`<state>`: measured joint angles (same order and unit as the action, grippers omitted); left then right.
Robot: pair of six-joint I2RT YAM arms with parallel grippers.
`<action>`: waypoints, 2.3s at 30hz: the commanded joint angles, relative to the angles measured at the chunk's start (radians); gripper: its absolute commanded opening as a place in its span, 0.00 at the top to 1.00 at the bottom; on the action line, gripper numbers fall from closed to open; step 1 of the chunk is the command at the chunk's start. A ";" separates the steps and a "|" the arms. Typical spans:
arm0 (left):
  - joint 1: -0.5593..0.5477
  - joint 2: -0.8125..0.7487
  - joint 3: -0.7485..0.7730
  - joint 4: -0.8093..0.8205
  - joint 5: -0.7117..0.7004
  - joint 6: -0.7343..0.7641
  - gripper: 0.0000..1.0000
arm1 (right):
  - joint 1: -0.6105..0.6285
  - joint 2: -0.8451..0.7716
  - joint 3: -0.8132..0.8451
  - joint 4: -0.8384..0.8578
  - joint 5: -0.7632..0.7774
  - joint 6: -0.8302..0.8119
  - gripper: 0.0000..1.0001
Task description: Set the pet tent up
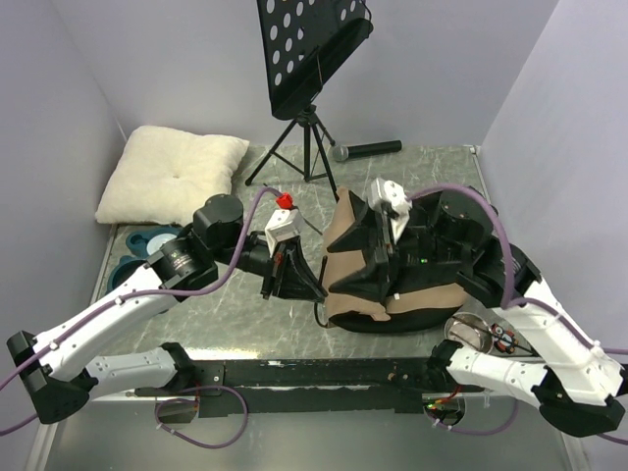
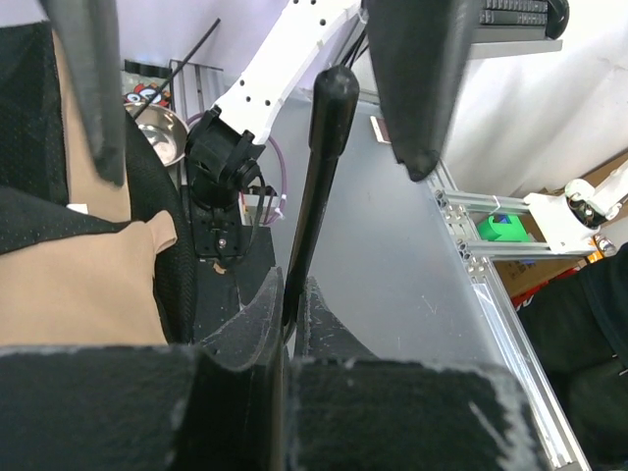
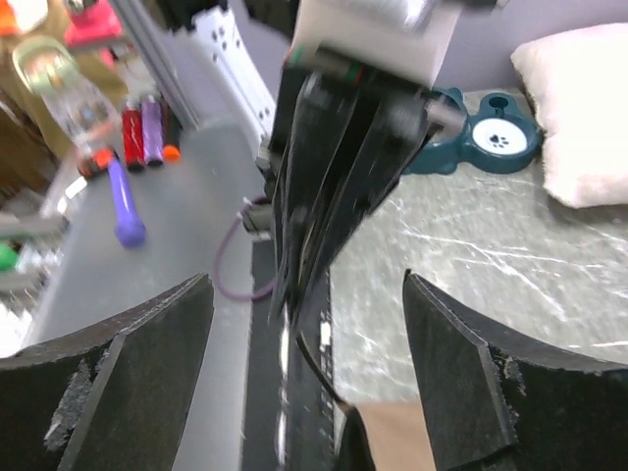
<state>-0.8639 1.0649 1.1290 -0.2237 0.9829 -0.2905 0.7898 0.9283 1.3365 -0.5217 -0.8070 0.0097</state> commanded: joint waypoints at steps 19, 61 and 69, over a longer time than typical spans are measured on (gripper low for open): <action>0.016 -0.051 -0.078 0.090 -0.058 -0.062 0.83 | -0.020 0.029 -0.005 0.204 -0.023 0.246 1.00; 0.020 -0.019 -0.232 0.723 -0.078 -0.383 0.99 | -0.168 0.020 0.055 -0.030 -0.066 0.069 0.15; 0.032 -0.017 -0.224 0.630 -0.066 -0.328 0.99 | -0.573 0.110 0.076 -0.418 -0.224 -0.069 0.03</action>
<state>-0.8429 1.0302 0.8761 0.5282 0.9028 -0.6392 0.3344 0.9771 1.3903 -0.6937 -0.9501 0.0505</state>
